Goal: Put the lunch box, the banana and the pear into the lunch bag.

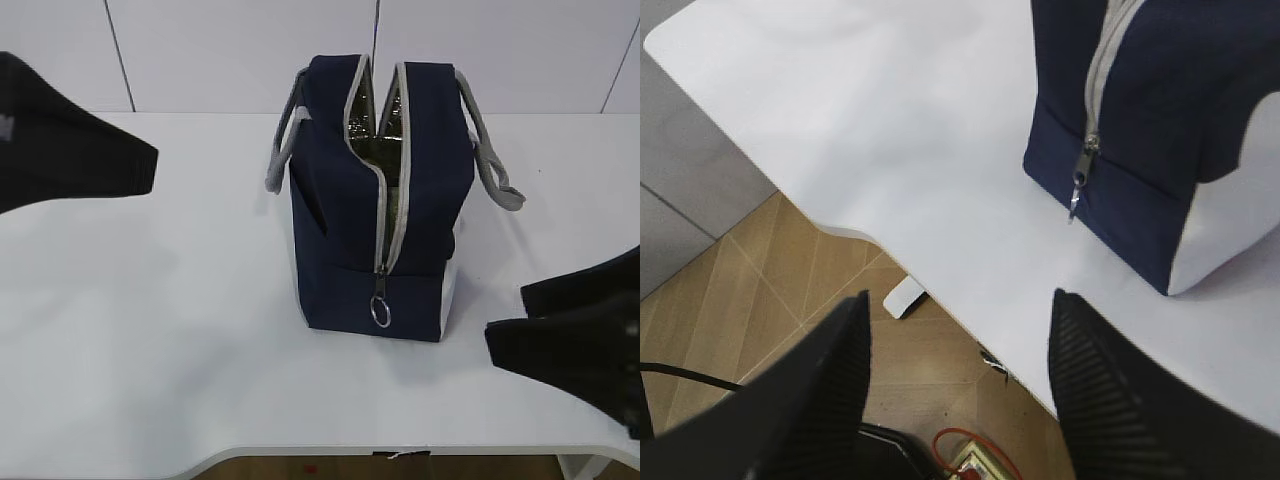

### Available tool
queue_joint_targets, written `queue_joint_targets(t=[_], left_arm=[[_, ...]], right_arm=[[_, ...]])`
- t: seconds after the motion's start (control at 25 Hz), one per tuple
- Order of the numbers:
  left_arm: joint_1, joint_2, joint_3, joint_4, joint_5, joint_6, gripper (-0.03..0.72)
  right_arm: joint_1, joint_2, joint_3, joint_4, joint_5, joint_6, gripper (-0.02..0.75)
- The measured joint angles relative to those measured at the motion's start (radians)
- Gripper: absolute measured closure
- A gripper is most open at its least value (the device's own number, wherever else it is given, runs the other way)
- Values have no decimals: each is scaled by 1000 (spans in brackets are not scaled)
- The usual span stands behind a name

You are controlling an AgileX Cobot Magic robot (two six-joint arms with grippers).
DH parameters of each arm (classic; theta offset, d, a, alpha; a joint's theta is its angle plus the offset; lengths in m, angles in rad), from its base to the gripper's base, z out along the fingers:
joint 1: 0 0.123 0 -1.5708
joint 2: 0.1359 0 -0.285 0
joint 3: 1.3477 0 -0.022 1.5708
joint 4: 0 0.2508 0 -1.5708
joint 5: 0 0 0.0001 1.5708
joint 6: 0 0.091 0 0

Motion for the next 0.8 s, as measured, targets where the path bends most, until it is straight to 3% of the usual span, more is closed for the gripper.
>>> queue_joint_targets(t=[0.56,0.8], left_arm=[[129,69,0,-41,-49,-37,316],[137,70,0,-43,-55,-37,317]], right_arm=[[0,341,0,395,-46,-494,286],[0,440,0,545,-78,-682,286]])
